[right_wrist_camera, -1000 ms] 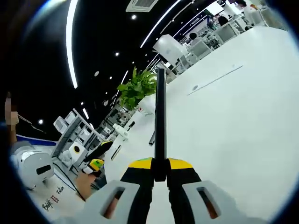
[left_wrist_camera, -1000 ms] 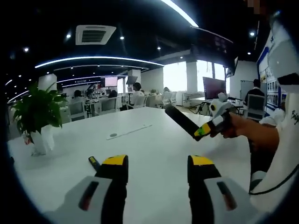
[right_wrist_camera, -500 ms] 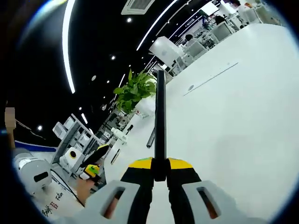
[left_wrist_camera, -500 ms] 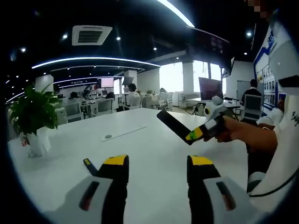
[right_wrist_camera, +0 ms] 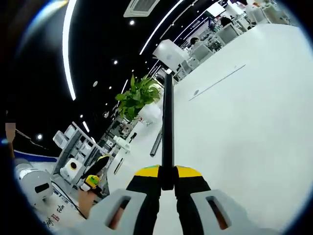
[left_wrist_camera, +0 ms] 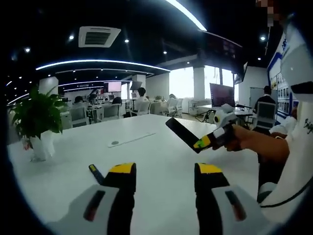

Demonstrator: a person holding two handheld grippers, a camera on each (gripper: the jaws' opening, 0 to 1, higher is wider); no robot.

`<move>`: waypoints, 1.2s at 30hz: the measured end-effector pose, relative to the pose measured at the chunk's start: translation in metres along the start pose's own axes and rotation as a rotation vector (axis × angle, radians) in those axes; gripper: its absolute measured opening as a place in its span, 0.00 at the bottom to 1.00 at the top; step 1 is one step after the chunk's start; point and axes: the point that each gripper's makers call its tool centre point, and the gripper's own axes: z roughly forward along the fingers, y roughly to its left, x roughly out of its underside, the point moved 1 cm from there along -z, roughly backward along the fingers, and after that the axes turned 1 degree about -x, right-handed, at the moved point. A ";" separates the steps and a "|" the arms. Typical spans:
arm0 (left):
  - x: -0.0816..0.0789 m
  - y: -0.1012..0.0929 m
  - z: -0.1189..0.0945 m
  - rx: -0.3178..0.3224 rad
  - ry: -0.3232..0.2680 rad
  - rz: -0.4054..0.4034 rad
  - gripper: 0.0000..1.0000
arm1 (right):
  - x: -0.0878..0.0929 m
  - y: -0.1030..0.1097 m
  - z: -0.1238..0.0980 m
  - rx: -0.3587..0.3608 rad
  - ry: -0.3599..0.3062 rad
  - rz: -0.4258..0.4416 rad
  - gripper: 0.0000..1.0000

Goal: Pflip the remote and laser pointer to the front side, press the buttons, and align them neatly on the table

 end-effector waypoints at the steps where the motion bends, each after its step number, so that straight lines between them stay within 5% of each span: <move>1: 0.001 0.001 -0.001 -0.005 0.002 -0.002 0.50 | 0.000 0.000 0.000 0.002 0.001 -0.001 0.13; 27: 0.008 0.002 -0.010 -0.022 0.021 -0.009 0.49 | 0.002 -0.022 0.001 0.087 -0.019 -0.007 0.13; 31: 0.012 0.002 -0.010 -0.023 0.028 -0.017 0.49 | -0.001 -0.041 -0.002 0.191 -0.032 -0.026 0.13; 36: 0.012 0.002 -0.011 -0.024 0.028 -0.022 0.49 | 0.001 -0.039 -0.001 0.173 -0.033 -0.005 0.13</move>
